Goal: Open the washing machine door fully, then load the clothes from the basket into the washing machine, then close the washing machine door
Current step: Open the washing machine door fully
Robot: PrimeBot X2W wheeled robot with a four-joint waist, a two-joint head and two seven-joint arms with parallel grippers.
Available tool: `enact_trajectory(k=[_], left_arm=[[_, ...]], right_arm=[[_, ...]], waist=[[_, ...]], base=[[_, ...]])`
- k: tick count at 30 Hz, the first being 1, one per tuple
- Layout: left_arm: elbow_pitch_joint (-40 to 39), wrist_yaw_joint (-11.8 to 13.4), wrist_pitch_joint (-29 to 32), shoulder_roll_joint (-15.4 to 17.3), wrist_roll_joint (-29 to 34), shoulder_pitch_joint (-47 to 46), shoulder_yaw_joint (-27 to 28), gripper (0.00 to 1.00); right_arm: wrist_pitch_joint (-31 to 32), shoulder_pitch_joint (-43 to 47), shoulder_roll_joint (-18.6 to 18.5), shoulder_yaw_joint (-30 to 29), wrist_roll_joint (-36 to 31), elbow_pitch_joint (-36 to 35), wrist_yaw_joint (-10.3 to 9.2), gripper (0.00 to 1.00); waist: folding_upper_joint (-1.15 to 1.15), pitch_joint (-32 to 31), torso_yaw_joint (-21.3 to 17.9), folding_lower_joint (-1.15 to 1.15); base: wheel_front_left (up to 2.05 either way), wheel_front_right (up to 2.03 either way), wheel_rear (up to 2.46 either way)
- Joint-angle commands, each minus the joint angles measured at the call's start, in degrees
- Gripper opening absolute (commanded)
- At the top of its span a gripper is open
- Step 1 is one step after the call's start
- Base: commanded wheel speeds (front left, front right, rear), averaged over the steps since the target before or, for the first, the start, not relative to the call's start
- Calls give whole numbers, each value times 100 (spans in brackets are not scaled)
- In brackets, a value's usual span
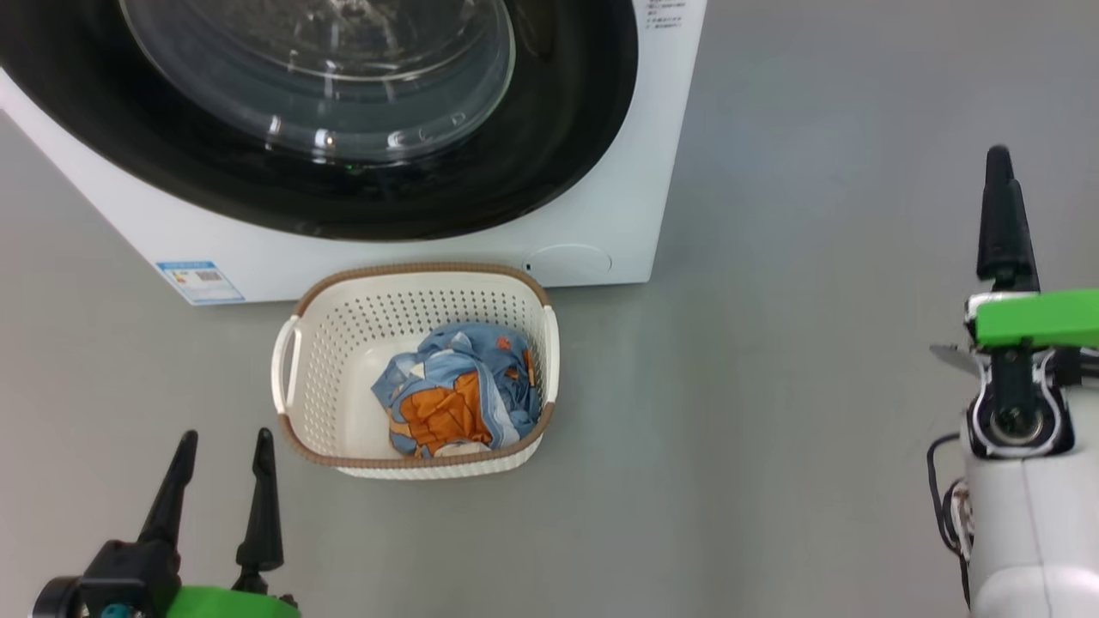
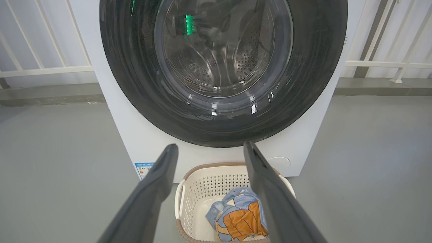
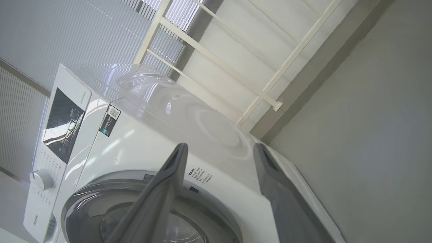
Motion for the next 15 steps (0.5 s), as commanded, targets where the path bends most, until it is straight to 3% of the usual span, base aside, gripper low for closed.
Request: enact_trajectory(k=[1,3,4,5,6,7,8,15], left_arm=[[-129,-17,-69,77,-47,-210,154,100],[-129,-17,-69,77,-47,-257,127,100],[-132,-17,-69,77,-50,-284,113,100],[-132,-17,-69,77,-59,-311,99,100],[-130,-17,-69,77,-74,-339,85,100],[-129,-17,-69,77,-88,-366,70,100],[-130,-17,-69,77,-100,-395,53,100],[-132,10,-69,77,-218,-600,-81,100]], right_arm=[[119,-268,44,80,252,-92,-6,100],[378,-438,55,27,638,18,-6,100],[474,-522,54,2,757,67,-6,87],[589,-609,54,-23,881,128,-6,45],[701,-691,35,-33,958,193,-6,33],[789,-775,6,-47,1005,258,-6,6],[889,-864,-13,-69,1063,339,-6,0],[1696,-1535,-182,-89,1246,817,-6,0]], waist=[[0,123,45,0],[0,220,63,0],[0,271,77,0],[0,321,91,0],[0,369,106,0],[0,417,121,0],[0,465,138,0],[0,797,249,0]], base=[[0,0,0],[0,0,0],[0,0,0],[0,0,0],[0,0,0],[0,0,0],[0,0,0],[0,0,0]])
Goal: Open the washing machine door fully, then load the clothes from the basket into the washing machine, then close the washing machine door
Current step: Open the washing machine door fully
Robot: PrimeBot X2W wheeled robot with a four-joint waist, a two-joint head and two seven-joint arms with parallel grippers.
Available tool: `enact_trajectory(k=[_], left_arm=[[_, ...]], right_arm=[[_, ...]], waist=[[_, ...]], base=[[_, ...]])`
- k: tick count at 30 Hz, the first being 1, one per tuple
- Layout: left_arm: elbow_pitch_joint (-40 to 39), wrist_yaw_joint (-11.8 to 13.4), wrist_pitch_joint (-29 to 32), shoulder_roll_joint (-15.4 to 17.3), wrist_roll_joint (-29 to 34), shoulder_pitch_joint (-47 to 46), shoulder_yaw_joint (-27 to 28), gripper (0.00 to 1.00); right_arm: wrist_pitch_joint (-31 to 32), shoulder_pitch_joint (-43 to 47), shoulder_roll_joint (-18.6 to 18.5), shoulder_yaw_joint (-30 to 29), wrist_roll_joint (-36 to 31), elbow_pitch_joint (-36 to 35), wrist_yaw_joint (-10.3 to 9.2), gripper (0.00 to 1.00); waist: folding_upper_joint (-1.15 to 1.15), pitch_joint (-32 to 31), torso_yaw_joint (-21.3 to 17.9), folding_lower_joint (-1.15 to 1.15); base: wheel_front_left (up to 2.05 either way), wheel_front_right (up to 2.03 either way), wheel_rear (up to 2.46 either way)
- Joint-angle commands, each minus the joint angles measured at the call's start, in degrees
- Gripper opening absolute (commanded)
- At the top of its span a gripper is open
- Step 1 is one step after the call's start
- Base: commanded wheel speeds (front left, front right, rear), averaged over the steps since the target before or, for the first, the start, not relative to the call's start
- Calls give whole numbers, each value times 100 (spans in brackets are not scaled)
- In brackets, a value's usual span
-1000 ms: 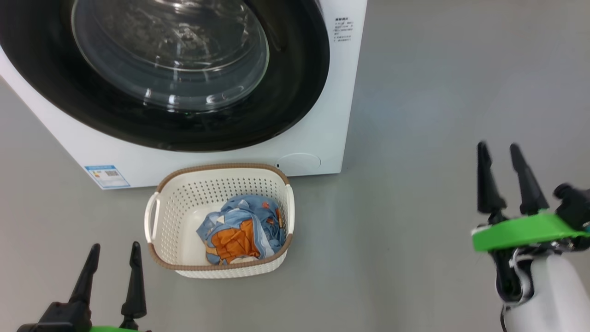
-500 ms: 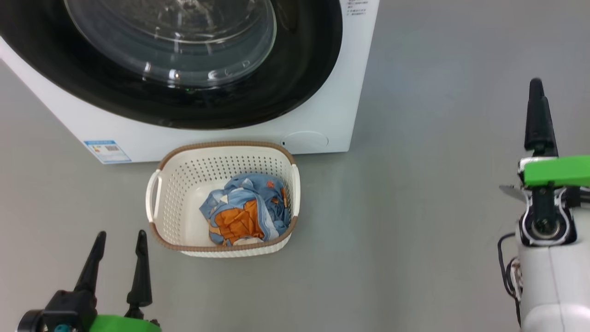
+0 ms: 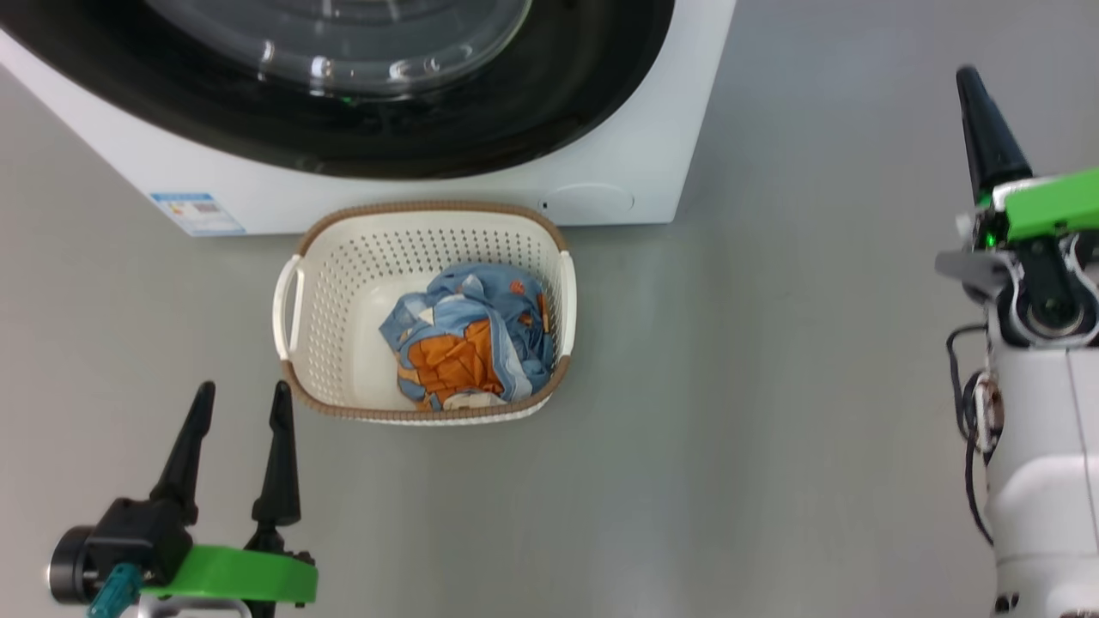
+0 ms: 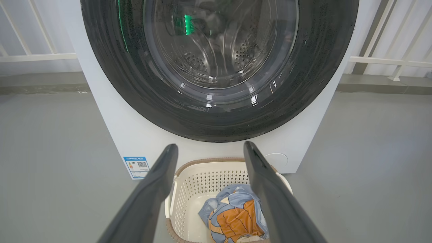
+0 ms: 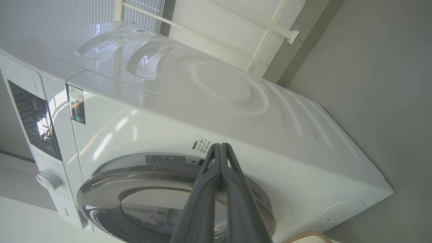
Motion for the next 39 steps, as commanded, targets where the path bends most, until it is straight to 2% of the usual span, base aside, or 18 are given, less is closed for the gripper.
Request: enact_trajectory(k=[1,9,22,31,39], left_arm=[[-137,12,-46,91,-23,-189,146,100],[-172,39,-46,91,-106,-451,-31,100],[-238,81,-46,91,-304,-746,-348,100],[-288,95,-46,91,-468,-1003,-618,100],[-305,120,-46,91,-577,-1130,-771,100]], right_arm=[[157,-301,-16,95,42,-69,-5,0],[1099,-1221,-140,-46,111,544,-5,0],[2138,-2372,-159,-378,118,1386,-5,0],[2400,-3141,-164,-591,-159,1867,-5,0],[2382,-3511,-119,-697,-461,2063,-5,0]], waist=[[0,181,90,0],[0,518,237,0],[0,937,568,0],[0,1324,902,0],[0,1478,1062,0]], base=[[0,0,0],[0,0,0],[0,0,0],[0,0,0],[0,0,0]])
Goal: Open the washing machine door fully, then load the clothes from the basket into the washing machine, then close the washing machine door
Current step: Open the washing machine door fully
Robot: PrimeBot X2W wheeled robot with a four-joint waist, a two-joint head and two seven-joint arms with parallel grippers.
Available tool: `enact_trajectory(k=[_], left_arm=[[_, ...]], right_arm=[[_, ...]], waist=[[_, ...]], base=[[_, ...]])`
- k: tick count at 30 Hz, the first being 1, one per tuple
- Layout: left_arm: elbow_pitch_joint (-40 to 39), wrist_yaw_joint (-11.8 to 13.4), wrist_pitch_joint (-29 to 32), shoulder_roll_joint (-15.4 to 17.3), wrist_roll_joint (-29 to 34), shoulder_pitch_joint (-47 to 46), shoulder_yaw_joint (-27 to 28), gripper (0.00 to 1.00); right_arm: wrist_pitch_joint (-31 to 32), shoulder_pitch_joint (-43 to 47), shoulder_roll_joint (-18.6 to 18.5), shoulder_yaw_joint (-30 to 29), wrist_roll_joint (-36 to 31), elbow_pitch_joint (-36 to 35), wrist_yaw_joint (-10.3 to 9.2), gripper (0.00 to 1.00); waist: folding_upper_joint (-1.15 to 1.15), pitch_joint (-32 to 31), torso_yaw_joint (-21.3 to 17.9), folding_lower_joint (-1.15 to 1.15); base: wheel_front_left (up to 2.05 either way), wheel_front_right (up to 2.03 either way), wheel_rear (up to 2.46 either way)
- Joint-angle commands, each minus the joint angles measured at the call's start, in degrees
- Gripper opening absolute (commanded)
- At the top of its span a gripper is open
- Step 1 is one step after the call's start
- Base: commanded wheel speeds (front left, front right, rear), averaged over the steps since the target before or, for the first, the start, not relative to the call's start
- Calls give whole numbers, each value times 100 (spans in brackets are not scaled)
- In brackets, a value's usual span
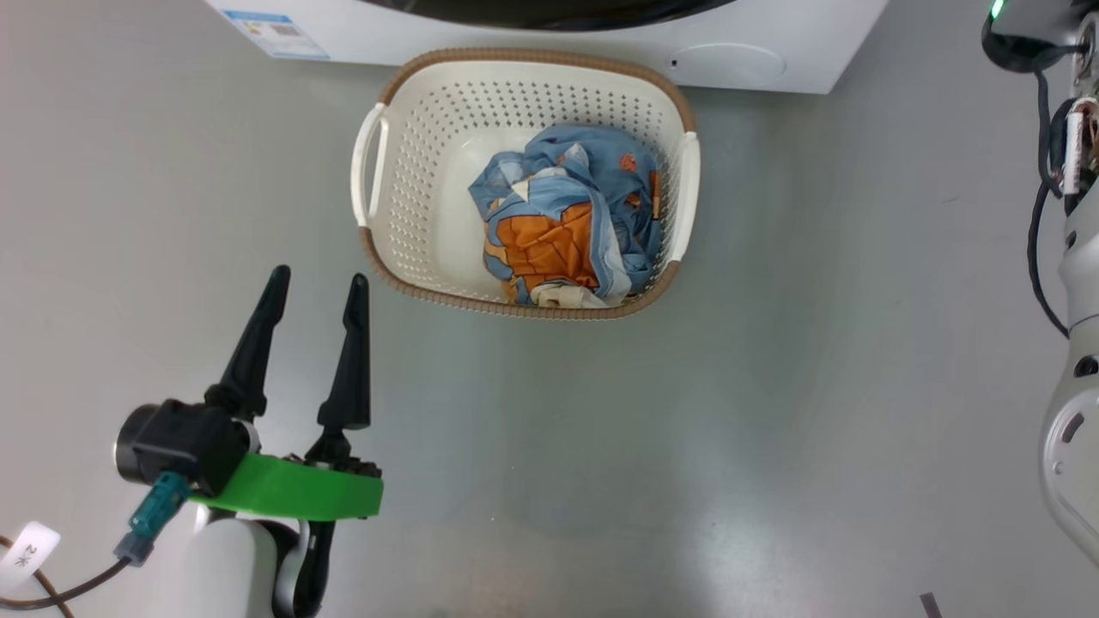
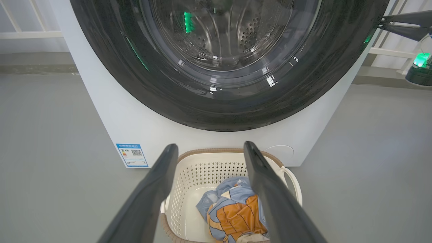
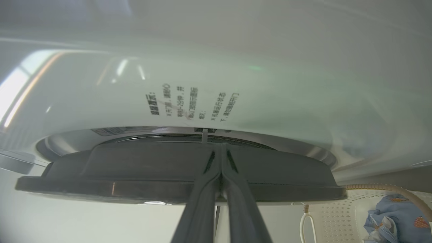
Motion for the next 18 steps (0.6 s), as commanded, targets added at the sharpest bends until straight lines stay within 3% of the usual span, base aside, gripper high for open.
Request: enact_trajectory(k=[1,18], left_arm=[[-176,61,-46,115,-74,-108,161,100],[-237,117,-46,115,-301,-227,14,100]], right_arm=[[-37,-247,136,-1,-104,-118,9,0],[-40,-569,221,-200,-607,53,9,0]], waist=[[0,81,93,0],[0,340,352,0]], base=[[0,0,0],[0,0,0]])
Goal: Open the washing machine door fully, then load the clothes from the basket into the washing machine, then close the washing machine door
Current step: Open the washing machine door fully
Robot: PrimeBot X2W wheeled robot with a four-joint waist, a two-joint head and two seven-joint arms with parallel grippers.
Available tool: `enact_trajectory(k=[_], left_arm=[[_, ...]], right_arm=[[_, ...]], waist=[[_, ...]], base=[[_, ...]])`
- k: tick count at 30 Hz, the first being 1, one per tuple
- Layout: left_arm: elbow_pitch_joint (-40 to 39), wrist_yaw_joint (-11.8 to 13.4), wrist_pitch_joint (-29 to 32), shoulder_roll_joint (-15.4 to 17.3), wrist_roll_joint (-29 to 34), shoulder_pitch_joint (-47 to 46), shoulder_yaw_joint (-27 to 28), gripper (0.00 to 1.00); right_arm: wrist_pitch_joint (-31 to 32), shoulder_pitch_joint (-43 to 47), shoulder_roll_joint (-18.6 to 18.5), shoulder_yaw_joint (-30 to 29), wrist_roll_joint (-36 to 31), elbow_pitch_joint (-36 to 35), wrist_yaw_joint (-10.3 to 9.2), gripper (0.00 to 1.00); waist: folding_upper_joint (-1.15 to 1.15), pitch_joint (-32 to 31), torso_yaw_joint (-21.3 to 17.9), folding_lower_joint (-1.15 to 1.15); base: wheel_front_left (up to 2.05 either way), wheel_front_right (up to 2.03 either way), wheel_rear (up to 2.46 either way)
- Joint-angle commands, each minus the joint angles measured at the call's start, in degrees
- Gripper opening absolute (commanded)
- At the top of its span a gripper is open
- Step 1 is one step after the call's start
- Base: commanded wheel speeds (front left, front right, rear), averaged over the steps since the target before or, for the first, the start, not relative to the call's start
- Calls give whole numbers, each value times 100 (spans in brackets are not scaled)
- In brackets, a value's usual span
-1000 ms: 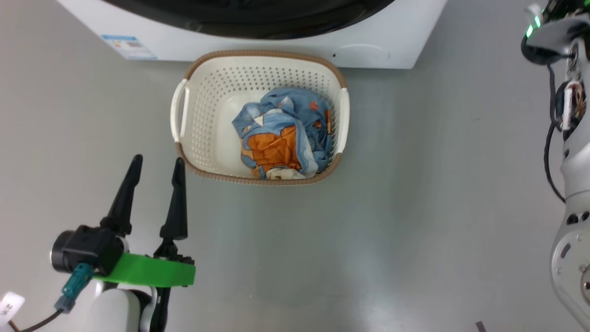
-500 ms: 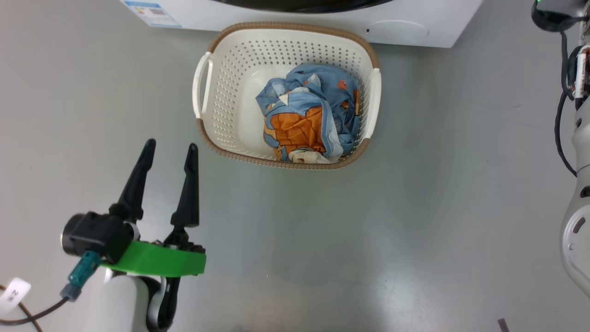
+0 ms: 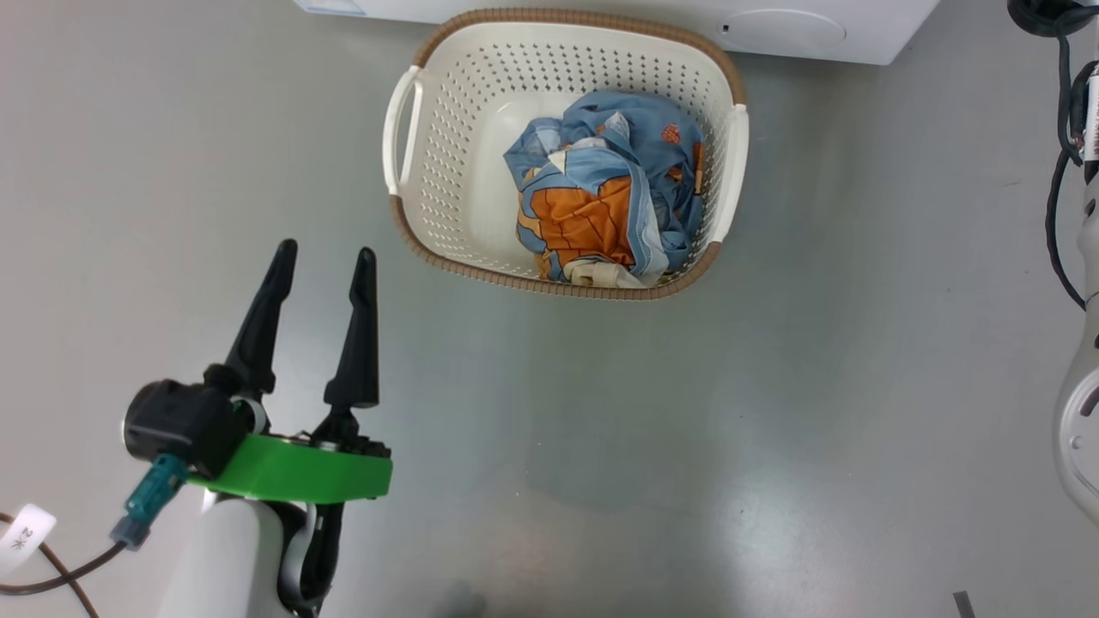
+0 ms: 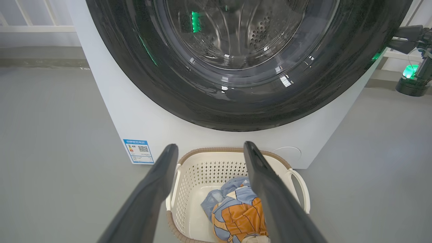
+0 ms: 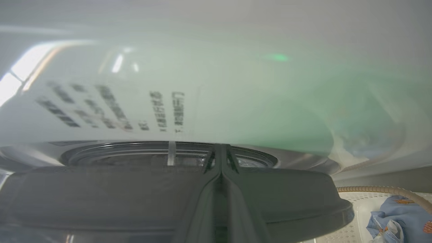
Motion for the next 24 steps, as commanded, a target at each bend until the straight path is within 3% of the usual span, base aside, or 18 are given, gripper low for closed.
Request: enact_trajectory(k=[1,24], left_arm=[[-149,53,-46,124,-19,-27,180,100],[-205,51,-46,124,80,-90,363,100]], right_arm=[[112,-159,215,58,-126,-141,9,0],[1939,1350,519,528,82,-1565,9,0]], waist=[[0,8,17,0],[0,-227,-166,0]], base=[[0,0,0],[0,0,0]])
